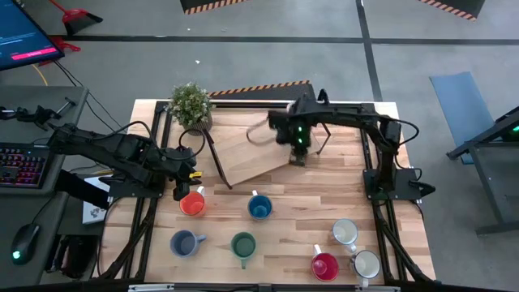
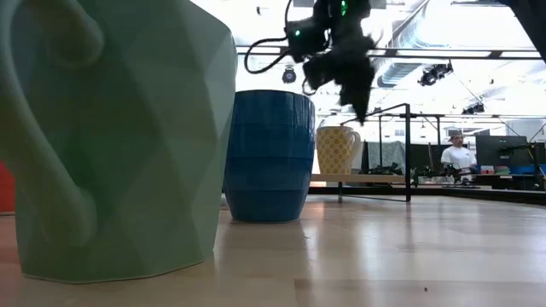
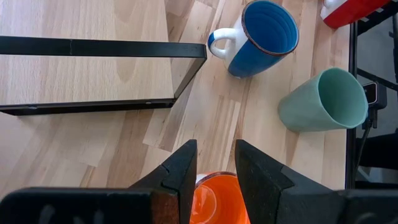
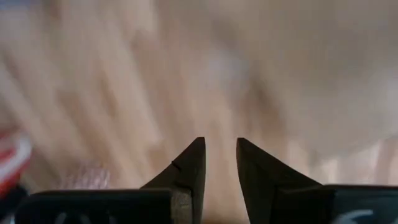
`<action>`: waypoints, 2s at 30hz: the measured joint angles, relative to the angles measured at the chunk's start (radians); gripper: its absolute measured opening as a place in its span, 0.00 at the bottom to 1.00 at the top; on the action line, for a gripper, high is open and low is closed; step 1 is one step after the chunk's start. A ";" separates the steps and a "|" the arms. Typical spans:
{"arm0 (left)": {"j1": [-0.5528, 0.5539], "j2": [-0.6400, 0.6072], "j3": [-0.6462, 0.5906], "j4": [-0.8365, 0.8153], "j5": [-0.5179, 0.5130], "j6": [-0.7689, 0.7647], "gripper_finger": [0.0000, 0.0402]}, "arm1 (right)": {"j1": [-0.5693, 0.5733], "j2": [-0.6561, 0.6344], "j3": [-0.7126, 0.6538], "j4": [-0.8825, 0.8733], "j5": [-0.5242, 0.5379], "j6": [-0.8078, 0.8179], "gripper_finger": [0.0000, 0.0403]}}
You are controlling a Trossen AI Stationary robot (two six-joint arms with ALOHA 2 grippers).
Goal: Place coffee mugs
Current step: Put the orange mug on the shelf
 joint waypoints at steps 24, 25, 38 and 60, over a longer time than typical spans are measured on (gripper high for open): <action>-0.260 0.167 -0.005 0.090 -0.017 -0.050 0.25 | 0.718 -0.714 -0.630 0.603 0.747 0.776 0.18; -0.275 0.171 -0.005 0.067 -0.010 -0.067 0.25 | 0.719 -0.744 -0.678 0.667 0.735 0.792 0.18; -0.305 0.172 -0.005 -0.291 -0.093 -0.159 0.25 | 0.701 -0.787 -0.840 0.891 0.726 0.817 0.18; -0.210 0.413 -0.005 -0.228 -0.120 -0.024 0.25 | 0.697 -0.787 -0.840 0.886 0.735 0.816 0.18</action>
